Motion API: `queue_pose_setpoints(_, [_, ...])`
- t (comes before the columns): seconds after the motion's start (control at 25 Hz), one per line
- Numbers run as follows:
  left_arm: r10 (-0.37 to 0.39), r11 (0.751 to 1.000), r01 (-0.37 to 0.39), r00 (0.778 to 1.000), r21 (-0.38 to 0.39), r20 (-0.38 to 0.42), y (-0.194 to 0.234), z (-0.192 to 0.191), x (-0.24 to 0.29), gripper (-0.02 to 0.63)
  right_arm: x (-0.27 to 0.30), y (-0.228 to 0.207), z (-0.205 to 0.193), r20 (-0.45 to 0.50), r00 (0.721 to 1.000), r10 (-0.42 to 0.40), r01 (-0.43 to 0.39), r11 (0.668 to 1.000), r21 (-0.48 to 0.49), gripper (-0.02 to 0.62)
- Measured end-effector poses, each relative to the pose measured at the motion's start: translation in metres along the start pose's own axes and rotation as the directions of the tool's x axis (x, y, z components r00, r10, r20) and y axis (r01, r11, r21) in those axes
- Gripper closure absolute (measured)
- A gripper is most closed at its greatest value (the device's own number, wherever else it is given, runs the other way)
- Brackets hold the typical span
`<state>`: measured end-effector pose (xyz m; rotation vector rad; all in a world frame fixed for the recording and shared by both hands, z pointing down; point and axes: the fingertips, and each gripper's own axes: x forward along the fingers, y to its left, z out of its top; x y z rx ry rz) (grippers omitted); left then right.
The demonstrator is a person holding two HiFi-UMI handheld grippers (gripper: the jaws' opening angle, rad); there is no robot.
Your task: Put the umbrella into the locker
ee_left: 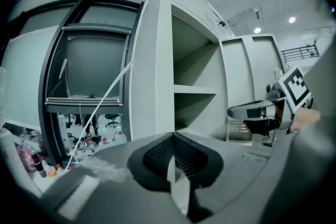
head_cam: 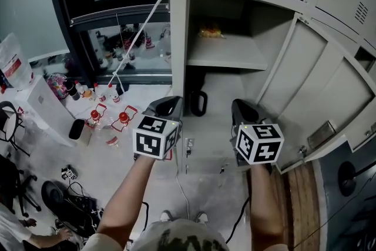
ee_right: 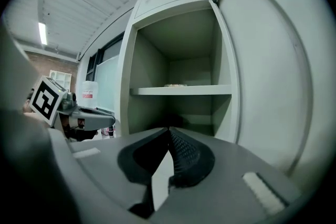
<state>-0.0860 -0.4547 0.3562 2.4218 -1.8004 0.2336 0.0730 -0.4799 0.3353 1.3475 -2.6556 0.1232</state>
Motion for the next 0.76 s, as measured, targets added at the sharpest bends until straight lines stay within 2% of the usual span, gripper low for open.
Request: queue_pose_setpoints(0.76, [0.035, 0.999, -0.035, 0.999, -0.002, -0.01, 0.0108, -0.0077, -0.0066, 0.601, 0.0033, 0.0041, -0.0039, 0.012, 1.0, 0.001, -0.001, 1.0, -0.004, 0.594])
